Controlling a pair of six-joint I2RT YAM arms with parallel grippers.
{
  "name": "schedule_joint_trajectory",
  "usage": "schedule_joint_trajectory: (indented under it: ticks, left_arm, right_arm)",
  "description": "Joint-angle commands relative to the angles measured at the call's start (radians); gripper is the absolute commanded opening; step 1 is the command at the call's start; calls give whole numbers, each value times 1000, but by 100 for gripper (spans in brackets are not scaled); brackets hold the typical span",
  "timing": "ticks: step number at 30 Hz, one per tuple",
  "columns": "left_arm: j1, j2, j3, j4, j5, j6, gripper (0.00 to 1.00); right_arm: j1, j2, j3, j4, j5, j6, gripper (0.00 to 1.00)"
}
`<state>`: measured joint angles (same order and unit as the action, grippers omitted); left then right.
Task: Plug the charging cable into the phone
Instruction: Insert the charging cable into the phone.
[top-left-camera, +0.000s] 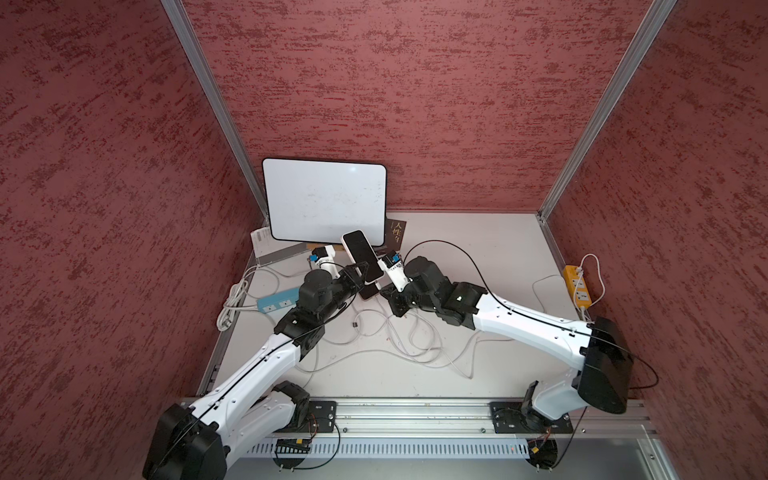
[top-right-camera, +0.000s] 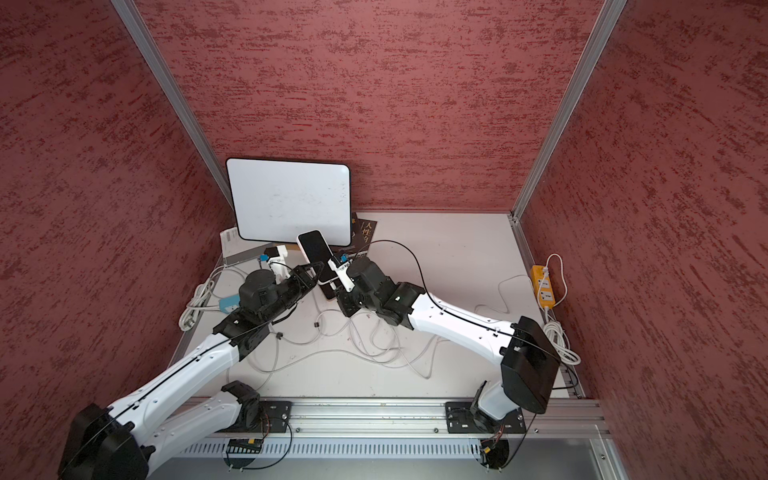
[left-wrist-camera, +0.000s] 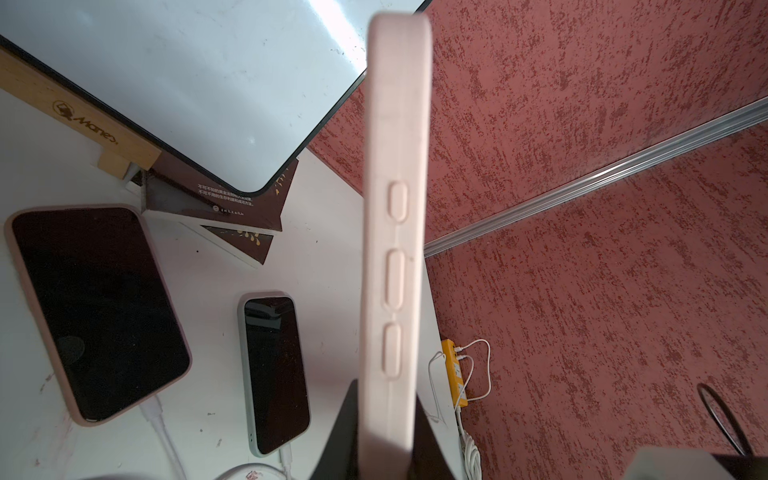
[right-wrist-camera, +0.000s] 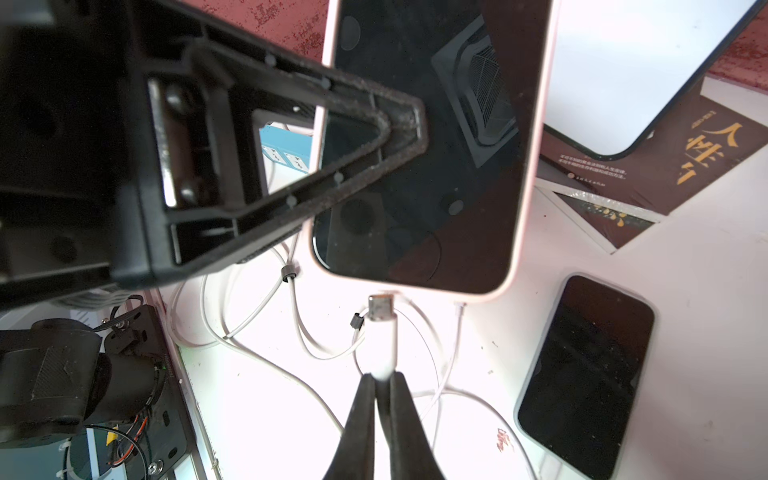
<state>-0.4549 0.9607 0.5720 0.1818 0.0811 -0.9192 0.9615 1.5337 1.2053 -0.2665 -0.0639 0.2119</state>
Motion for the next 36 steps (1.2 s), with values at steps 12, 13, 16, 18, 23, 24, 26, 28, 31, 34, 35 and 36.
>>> schedule_joint_trajectory:
  ticks: [12,13,16,18,23,24,26,28,31,34,35,36]
  left_arm:
    - [-4,-45,11,64,-3,25,0]
    - [-4,-45,12,64,-2,25,0]
    - [-4,-44,13,64,0,25,0]
    - [-4,-44,12,64,-1,25,0]
    - [-4,-49,13,59,-3,22,0]
    - [-5,-49,14,58,-3,23,0]
    - [-3,-47,17,56,-2,25,0]
    - [-4,-47,17,56,0,25,0]
    - [-4,-46,18,58,1,25,0]
    - [-4,-47,18,58,3,25,0]
    - [-5,-48,18,58,5,25,0]
    - [-5,-48,18,57,9,26,0]
  right_arm:
    - [6,-4,5,39,-41,3,0]
    - [7,-6,1,40,-38,2,0]
    - [7,-7,0,38,-38,1,0]
    - [6,-6,3,38,-34,3,0]
    - [7,-2,4,38,-54,-4,0]
    - [7,-1,2,37,-67,-9,0]
    - [7,-5,-6,39,-76,-13,0]
    - [7,-10,-12,37,-66,-16,0]
    - [6,-12,-9,28,-53,-19,0]
    - [5,-7,-1,18,-49,-25,0]
    - [5,-5,2,14,-43,-27,0]
    - [4,-6,0,15,-36,-28,0]
